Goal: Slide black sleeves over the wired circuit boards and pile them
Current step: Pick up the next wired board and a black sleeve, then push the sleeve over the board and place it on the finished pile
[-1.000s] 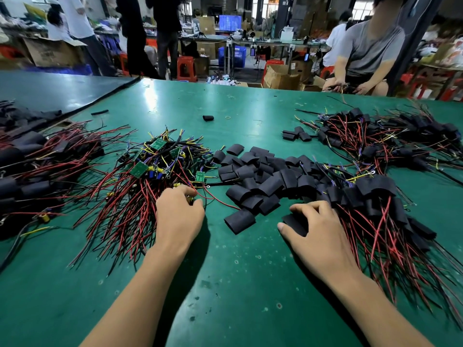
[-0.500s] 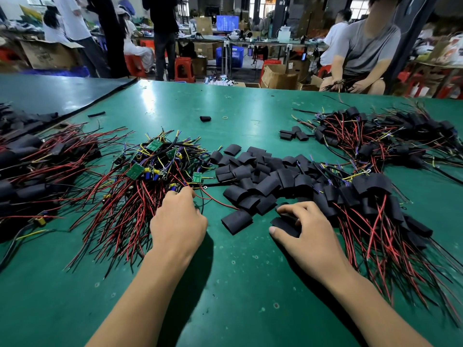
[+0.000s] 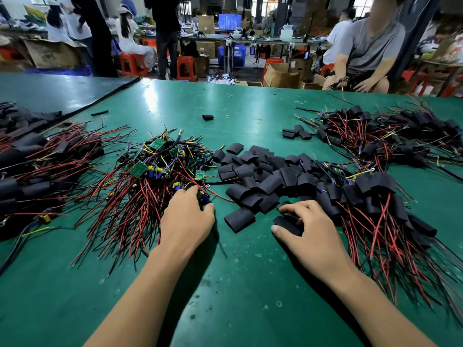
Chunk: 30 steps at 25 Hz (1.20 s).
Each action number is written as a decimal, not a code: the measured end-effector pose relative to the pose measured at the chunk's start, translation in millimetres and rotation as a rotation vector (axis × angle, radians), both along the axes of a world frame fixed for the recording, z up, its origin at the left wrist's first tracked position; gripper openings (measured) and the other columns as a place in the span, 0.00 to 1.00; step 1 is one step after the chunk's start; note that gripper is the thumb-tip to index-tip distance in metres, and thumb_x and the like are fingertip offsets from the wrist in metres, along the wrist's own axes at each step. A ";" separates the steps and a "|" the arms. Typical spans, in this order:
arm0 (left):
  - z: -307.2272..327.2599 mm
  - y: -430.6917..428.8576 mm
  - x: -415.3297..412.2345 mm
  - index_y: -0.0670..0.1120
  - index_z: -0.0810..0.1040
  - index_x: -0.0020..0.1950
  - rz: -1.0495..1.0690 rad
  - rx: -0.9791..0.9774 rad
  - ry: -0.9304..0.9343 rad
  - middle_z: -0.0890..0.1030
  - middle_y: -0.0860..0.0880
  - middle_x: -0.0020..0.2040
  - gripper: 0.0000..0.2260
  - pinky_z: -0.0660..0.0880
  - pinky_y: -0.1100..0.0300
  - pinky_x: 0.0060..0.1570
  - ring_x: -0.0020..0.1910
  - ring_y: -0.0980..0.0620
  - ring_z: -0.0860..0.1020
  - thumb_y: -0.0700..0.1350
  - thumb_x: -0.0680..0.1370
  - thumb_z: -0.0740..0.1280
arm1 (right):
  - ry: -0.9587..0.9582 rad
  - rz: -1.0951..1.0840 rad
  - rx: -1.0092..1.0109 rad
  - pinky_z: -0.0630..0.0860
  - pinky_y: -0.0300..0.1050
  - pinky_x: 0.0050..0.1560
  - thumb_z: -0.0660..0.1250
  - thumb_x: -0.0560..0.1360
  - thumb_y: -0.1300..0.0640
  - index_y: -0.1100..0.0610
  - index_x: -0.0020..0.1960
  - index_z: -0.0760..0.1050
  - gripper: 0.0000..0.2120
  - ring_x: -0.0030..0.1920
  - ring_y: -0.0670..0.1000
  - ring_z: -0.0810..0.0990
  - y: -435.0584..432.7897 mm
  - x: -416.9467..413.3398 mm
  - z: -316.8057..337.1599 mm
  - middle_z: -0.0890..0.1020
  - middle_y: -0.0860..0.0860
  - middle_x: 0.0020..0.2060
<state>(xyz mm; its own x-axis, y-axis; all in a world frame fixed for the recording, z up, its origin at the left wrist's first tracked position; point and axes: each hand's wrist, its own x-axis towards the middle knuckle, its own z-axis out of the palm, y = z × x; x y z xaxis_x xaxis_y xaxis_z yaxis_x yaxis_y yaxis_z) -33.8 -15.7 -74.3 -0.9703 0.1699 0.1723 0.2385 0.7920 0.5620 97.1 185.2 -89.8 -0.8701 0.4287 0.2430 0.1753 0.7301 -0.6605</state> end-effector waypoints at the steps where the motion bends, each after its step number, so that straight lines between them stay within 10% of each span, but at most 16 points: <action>1: -0.3 1.3 1.1 0.46 0.74 0.63 0.014 -0.019 0.010 0.76 0.45 0.56 0.16 0.74 0.51 0.50 0.53 0.40 0.77 0.51 0.78 0.67 | 0.002 0.000 0.000 0.74 0.50 0.61 0.75 0.72 0.48 0.48 0.61 0.79 0.19 0.55 0.48 0.75 -0.2 0.0 -0.2 0.74 0.43 0.55; 14: 1.8 4.6 -5.4 0.49 0.79 0.60 0.004 0.588 -0.104 0.82 0.50 0.54 0.15 0.75 0.52 0.59 0.54 0.50 0.79 0.48 0.75 0.73 | 0.005 0.004 0.019 0.75 0.49 0.60 0.76 0.71 0.48 0.48 0.57 0.80 0.16 0.54 0.48 0.76 -1.5 -1.2 -3.1 0.74 0.42 0.53; 23: -0.9 7.1 -8.9 0.47 0.81 0.54 0.049 0.726 -0.216 0.83 0.43 0.49 0.09 0.79 0.47 0.44 0.37 0.47 0.79 0.45 0.75 0.73 | 0.006 0.013 0.042 0.73 0.48 0.61 0.75 0.71 0.48 0.49 0.57 0.80 0.16 0.55 0.48 0.76 -1.9 -1.2 -0.6 0.74 0.44 0.53; 30: 7.0 8.7 -6.7 0.42 0.81 0.61 0.083 1.022 -0.280 0.84 0.45 0.53 0.15 0.78 0.51 0.59 0.50 0.49 0.81 0.37 0.75 0.73 | -0.014 0.007 0.037 0.73 0.50 0.61 0.75 0.71 0.48 0.49 0.58 0.81 0.16 0.55 0.49 0.76 -3.6 -0.3 1.3 0.74 0.44 0.53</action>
<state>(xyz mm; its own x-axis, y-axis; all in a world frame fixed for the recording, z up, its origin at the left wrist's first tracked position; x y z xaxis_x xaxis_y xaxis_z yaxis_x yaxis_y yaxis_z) -40.4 -7.0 -67.3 -0.9994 0.0022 -0.0349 -0.0350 -0.0792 0.9962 96.8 181.6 -88.5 -0.8765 0.4138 0.2462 0.1792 0.7549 -0.6309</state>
